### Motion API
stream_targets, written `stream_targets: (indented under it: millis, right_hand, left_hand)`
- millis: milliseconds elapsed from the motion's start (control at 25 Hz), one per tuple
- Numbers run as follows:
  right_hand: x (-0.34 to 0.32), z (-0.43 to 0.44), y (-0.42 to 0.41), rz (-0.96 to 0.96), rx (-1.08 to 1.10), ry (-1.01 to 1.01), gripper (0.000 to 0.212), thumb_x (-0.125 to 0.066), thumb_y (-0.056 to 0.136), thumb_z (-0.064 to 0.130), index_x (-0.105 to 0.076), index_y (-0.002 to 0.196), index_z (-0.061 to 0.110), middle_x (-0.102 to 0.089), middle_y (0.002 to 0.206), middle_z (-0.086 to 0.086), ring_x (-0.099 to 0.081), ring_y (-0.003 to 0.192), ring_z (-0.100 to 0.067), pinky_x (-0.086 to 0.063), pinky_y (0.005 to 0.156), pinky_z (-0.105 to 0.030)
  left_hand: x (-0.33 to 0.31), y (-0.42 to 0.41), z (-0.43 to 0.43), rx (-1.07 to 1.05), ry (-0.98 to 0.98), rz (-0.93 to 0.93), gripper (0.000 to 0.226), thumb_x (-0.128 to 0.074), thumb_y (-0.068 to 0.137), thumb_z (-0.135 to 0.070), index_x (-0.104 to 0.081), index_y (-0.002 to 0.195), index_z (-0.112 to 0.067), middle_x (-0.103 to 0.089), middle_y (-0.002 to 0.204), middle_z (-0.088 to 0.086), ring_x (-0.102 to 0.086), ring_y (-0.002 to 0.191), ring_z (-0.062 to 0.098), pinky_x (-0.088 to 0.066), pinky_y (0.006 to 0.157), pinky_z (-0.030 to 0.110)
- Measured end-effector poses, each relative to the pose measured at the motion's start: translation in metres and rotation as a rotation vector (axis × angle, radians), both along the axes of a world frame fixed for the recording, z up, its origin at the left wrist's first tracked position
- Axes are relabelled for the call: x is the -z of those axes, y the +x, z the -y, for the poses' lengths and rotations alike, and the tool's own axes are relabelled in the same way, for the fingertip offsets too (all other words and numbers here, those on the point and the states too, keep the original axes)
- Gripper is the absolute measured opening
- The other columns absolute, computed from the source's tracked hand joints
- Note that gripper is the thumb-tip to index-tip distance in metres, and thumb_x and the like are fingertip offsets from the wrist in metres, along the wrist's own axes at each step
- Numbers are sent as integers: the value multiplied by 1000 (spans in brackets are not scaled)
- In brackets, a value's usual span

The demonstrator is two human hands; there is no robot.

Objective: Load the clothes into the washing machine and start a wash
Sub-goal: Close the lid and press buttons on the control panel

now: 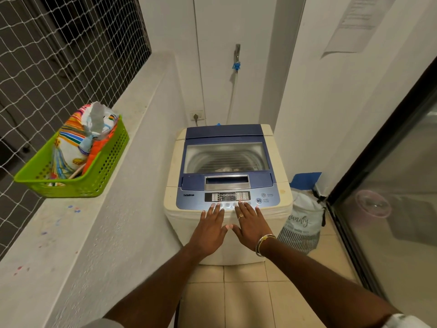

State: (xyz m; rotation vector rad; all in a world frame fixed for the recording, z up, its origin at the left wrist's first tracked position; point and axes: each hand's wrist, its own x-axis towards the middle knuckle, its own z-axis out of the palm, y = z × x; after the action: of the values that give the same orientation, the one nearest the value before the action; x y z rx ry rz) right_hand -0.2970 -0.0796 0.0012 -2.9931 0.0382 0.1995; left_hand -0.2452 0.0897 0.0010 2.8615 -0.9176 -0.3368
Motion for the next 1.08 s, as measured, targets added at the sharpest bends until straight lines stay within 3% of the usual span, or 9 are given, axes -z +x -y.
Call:
stream_targets:
  millis: [160, 360, 600, 800, 1080]
  right_hand:
    - [3, -1, -1, 1, -11, 0, 73, -16, 98, 59, -13, 154, 13, -9, 163, -7, -5, 150, -27, -9, 121, -47]
    - [5, 7, -2, -20, -14, 11, 87, -1, 90, 66, -20, 153, 10, -17, 161, -10, -16, 148, -28, -19, 120, -46]
    - [6, 40, 4, -95, 103, -1, 72, -33, 97, 55, -21, 152, 11, -20, 160, -10, -24, 145, -26, -28, 116, -45]
    - [3, 70, 20, -128, 191, -11, 75, -41, 92, 58, -25, 150, 13, -22, 159, -7, -31, 141, -27, -37, 108, -46]
    - [9, 88, 36, -191, 190, -1, 72, -40, 93, 57, -25, 151, 18, -18, 161, -4, -27, 143, -27, -34, 110, -50]
  left_hand:
    - [1, -2, -2, 12, -6, 3, 64, -23, 104, -51, -10, 158, -17, -2, 166, 4, 1, 153, 22, -1, 123, 41]
    - [2, -1, 5, 28, -29, -50, 62, -25, 105, -47, -15, 157, -16, -5, 166, 5, -3, 153, 24, -5, 124, 40]
    - [-5, 4, 40, 130, -55, -74, 63, -26, 105, -48, -20, 156, -12, -14, 164, 9, -11, 152, 27, -8, 123, 41]
    - [-8, 21, 79, 186, -55, -99, 62, -28, 104, -47, -24, 154, -11, -19, 163, 11, -13, 151, 30, -9, 123, 44]
    - [-5, 45, 109, 207, -34, -121, 58, -33, 105, -41, -25, 154, -11, -20, 162, 11, -15, 151, 30, -10, 123, 47]
